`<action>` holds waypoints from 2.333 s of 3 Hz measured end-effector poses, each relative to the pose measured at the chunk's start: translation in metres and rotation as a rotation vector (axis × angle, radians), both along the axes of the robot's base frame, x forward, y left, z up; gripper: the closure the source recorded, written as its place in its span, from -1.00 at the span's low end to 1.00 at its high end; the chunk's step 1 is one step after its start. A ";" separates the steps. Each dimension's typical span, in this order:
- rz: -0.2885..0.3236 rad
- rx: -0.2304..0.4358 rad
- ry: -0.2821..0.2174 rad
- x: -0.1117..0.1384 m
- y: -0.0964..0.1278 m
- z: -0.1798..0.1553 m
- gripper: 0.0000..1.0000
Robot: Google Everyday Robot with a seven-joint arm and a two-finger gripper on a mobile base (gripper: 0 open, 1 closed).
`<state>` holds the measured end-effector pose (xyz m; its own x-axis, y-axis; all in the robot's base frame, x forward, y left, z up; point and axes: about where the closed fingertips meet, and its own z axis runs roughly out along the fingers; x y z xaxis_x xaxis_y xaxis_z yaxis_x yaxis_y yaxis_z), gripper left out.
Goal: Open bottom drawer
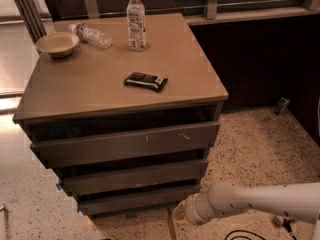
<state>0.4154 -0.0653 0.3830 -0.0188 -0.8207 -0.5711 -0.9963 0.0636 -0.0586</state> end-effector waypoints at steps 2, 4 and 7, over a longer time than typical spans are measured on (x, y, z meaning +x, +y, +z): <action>0.014 -0.036 -0.024 -0.001 -0.002 -0.026 -0.46; 0.063 -0.040 -0.074 0.012 -0.004 -0.106 -1.00; 0.068 0.056 -0.121 0.055 -0.002 -0.159 -1.00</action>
Offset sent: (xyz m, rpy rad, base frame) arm -0.0012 -0.0096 -0.0776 -0.1103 -0.0766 0.0353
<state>0.4708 -0.0670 0.2241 0.1078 -0.7847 -0.6105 -0.9843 0.0022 -0.1767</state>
